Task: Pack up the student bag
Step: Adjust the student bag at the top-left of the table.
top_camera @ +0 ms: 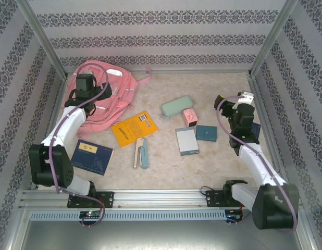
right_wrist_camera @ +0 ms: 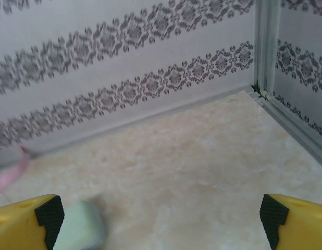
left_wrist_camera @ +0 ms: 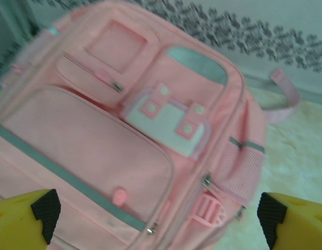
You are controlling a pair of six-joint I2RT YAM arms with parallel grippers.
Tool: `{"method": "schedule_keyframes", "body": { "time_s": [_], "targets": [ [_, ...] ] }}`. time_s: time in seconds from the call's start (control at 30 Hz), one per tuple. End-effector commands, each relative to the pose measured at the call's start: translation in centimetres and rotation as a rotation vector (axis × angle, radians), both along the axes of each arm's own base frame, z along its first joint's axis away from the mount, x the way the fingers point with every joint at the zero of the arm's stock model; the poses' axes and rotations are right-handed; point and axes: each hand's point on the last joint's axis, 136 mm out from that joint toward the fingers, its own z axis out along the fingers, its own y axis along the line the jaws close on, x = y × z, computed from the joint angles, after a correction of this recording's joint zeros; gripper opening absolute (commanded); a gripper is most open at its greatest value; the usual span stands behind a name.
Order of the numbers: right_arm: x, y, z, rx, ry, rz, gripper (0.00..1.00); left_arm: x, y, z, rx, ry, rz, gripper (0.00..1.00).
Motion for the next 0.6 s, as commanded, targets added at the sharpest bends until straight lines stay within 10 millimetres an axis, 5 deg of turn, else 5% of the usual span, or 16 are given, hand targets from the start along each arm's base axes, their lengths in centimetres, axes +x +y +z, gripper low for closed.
{"method": "schedule_keyframes", "body": {
  "time_s": [0.0, 0.13, 0.33, 0.57],
  "targets": [
    [-1.1, 0.4, -2.1, 0.198, 0.089, -0.011, 0.98, 0.1, -2.5, -3.7, -0.112, 0.155, -0.089, 0.92],
    [-1.2, 2.6, -0.7, 0.185, 0.126, 0.061, 0.98, 3.1, -5.3, -4.7, -0.115, 0.209, -0.197, 0.7],
    [-2.2, 6.0, 0.8, 0.132, 0.169, 0.155, 0.98, 6.8, -9.2, -7.1, 0.02, 0.272, -0.306, 0.65],
    [-3.1, 9.2, 0.1, 0.04, 0.24, 0.225, 0.98, 10.0, -12.2, -11.0, 0.097, 0.366, -0.356, 0.59]
  ]
}}
